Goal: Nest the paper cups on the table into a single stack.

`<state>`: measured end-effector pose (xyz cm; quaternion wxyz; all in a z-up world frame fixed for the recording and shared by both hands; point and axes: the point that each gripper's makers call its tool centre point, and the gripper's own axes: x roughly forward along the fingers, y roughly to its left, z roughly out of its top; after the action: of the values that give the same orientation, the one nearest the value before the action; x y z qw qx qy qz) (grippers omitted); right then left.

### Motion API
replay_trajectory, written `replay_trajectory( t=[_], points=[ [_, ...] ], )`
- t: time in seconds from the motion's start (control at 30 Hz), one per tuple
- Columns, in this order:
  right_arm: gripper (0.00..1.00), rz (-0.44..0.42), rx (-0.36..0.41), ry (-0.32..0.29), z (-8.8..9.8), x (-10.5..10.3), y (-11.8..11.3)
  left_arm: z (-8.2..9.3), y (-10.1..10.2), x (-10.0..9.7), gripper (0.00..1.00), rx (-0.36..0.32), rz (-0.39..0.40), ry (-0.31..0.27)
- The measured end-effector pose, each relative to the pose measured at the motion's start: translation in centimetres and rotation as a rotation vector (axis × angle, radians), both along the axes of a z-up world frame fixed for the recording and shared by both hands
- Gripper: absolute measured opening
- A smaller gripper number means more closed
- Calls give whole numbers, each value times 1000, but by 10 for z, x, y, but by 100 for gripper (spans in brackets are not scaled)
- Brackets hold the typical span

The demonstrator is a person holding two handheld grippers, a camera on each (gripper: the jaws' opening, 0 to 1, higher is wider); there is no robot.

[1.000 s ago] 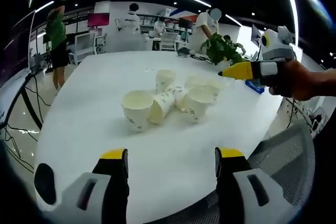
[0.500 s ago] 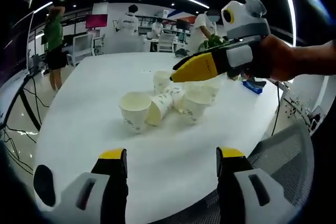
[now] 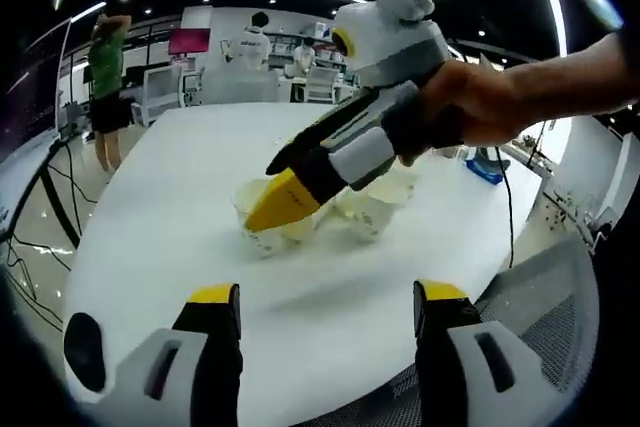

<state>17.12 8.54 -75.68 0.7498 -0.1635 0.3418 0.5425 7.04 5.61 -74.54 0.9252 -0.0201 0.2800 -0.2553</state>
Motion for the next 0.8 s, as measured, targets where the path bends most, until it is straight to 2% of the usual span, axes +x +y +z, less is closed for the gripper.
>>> replay_trajectory(
  t=[0.27, 0.47, 0.57, 0.6, 0.7, 0.77, 0.8],
  points=[
    [53, 27, -97, 53, -29, 5, 8, 1, 3, 1, 69, -15, 11, 0],
    [49, 51, -155, 73, -46, -3, 14, -1, 5, 2, 70, -14, 13, 4],
    [48, 38, -194, 76, -61, 3, 12, -4, 4, 2, 71, -18, 7, 11],
    [47, 23, -207, 97, -66, 2, 11, -4, 4, 1, 71, -16, 6, 14],
    [43, 18, -212, 105, -74, 2, 15, -5, 4, 1, 72, -19, 5, 19],
    [33, 34, -267, 62, -75, -2, 9, -5, 5, 2, 72, -26, 11, 24],
    [28, 34, -275, 70, -74, -7, 9, -5, 5, 2, 72, -30, 13, 26]
  ],
)
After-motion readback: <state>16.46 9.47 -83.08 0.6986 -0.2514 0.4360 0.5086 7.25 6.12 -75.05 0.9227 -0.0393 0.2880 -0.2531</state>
